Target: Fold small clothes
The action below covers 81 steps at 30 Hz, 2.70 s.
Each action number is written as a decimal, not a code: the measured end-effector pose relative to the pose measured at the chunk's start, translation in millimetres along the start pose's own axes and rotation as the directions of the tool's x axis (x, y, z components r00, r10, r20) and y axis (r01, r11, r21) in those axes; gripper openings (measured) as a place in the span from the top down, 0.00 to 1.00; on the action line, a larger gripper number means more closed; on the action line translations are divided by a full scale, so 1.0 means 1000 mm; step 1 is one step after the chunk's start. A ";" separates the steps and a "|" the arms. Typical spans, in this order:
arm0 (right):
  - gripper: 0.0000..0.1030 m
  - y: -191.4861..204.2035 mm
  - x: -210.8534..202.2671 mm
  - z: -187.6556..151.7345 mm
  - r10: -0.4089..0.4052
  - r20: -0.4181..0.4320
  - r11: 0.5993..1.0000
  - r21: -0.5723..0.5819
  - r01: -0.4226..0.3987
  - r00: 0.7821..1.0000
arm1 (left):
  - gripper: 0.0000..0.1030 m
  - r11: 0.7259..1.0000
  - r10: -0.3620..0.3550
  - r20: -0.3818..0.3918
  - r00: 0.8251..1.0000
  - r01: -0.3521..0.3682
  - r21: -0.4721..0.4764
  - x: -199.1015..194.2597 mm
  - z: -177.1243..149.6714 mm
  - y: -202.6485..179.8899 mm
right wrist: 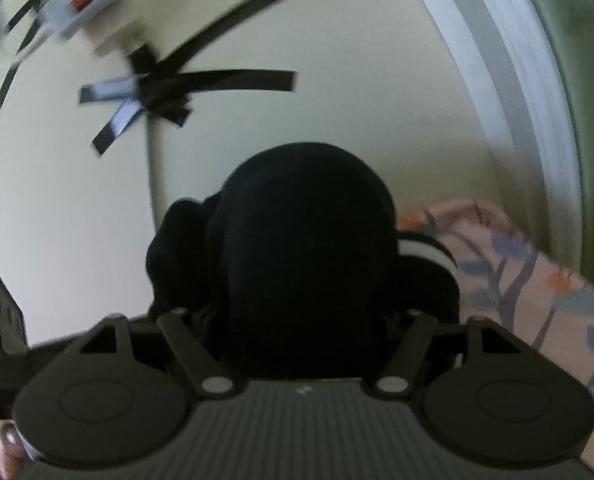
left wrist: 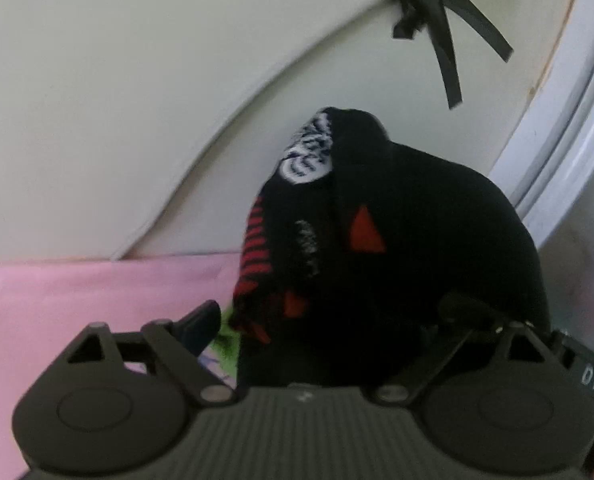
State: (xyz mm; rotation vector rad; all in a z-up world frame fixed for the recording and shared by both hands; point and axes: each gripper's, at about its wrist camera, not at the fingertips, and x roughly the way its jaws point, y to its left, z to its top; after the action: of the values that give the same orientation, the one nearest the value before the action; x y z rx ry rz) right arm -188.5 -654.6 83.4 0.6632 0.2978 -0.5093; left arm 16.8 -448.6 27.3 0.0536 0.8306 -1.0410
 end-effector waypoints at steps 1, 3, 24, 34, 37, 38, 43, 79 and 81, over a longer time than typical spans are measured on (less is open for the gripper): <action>0.33 0.004 -0.003 -0.002 0.005 0.003 1.000 -0.013 -0.005 1.000 | 0.11 1.000 -0.002 0.004 1.000 0.001 0.003 -0.005 -0.002 0.001; 0.32 0.009 -0.015 -0.006 -0.021 0.029 0.999 -0.025 0.022 0.999 | 0.13 1.000 -0.011 -0.006 1.000 0.011 0.003 -0.023 -0.006 0.006; 0.12 0.081 -0.211 -0.191 -0.068 0.013 0.997 0.025 0.068 0.998 | 0.00 0.917 0.350 0.107 0.931 -0.363 0.163 -0.224 -0.195 0.037; 0.12 0.098 -0.222 -0.213 -0.147 0.021 0.988 -0.043 0.147 0.989 | 0.00 0.891 0.411 0.140 0.901 -0.429 0.150 -0.245 -0.210 0.043; 0.12 0.099 -0.223 -0.214 -0.159 0.030 0.986 -0.049 0.161 0.987 | 0.00 0.900 0.392 0.130 0.911 -0.408 0.152 -0.244 -0.210 0.045; 0.12 0.100 -0.221 -0.215 -0.162 0.027 0.985 -0.050 0.163 0.986 | 0.00 0.903 0.386 0.126 0.914 -0.402 0.152 -0.244 -0.210 0.045; 0.12 0.100 -0.216 -0.214 -0.164 0.023 0.985 -0.051 0.165 0.986 | 0.00 0.915 0.364 0.129 0.922 -0.380 0.138 -0.246 -0.211 0.048; 0.06 0.099 -0.210 -0.212 -0.071 -0.009 0.997 -0.039 0.070 0.997 | 0.00 0.935 0.331 0.137 0.933 -0.344 0.082 -0.254 -0.210 0.055; 0.06 0.102 -0.211 -0.213 -0.079 -0.017 0.995 -0.060 0.078 0.997 | 0.00 0.936 0.329 0.139 0.934 -0.342 0.081 -0.254 -0.211 0.055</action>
State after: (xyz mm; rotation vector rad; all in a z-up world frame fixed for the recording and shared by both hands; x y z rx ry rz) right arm -331.5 -373.1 63.6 0.6009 0.3565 -0.5676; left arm -123.0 -144.7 21.0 0.2115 0.6264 -0.7539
